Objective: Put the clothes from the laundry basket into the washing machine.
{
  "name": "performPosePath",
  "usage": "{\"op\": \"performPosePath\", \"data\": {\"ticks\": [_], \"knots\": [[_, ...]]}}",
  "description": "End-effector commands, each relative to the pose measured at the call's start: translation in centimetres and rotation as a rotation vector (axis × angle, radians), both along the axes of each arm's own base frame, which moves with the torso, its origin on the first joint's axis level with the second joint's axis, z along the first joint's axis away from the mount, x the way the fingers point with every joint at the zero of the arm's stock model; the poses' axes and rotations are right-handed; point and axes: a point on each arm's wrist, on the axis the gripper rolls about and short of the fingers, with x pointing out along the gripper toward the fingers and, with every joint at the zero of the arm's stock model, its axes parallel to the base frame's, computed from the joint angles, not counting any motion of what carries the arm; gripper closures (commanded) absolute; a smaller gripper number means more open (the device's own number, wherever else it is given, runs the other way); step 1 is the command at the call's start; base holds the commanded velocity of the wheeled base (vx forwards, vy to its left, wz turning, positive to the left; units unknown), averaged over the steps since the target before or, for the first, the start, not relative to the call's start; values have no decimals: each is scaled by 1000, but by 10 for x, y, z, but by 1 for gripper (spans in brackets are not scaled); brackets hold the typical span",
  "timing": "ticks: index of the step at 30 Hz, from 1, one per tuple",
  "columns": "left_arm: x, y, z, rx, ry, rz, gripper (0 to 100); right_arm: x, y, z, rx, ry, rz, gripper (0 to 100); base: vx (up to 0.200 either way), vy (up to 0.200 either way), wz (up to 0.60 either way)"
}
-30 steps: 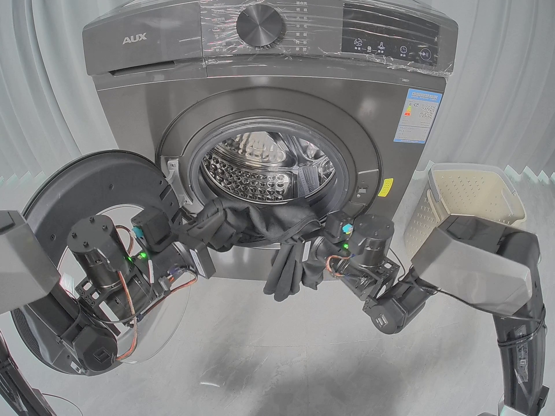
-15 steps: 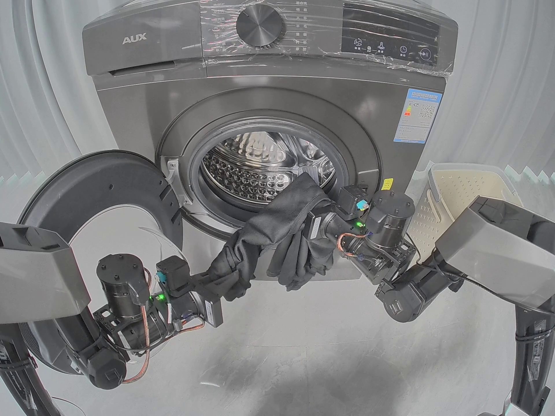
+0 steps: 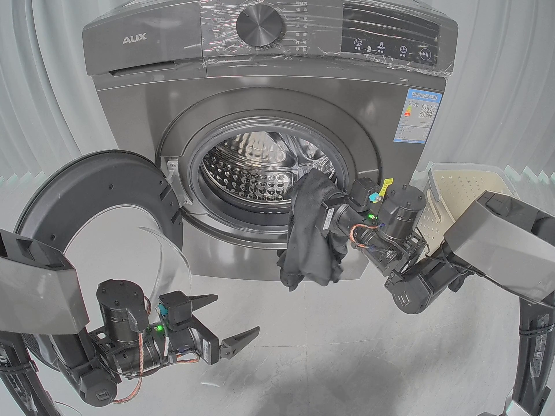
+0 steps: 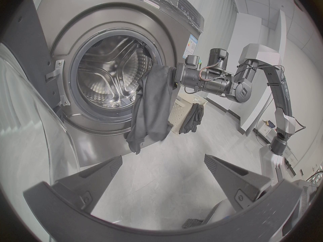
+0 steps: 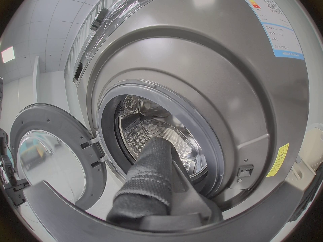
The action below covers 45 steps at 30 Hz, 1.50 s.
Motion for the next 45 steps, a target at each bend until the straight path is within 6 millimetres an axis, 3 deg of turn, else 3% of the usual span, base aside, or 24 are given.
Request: {"op": "performPosePath", "data": {"ticks": [1, 6, 11, 37, 45], "knots": [[8, -4, 4, -19, -33, 6, 0, -12, 7, 6, 1, -2, 29, 100, 0, 0, 0], [30, -12, 17, -79, -109, 37, 0, -37, 29, 5, -8, 12, 106, 100, 0, 0, 0], [41, -18, 19, -91, -138, 58, 0, -52, 40, 6, -13, 18, 161, 100, 0, 0, 0], [82, -27, 10, -112, -188, 122, 0, -87, 69, 12, 2, 6, 274, 100, 0, 0, 0], [96, -34, -3, -110, -185, 123, 0, -93, 74, 12, 1, 7, 302, 100, 0, 0, 0]]}}
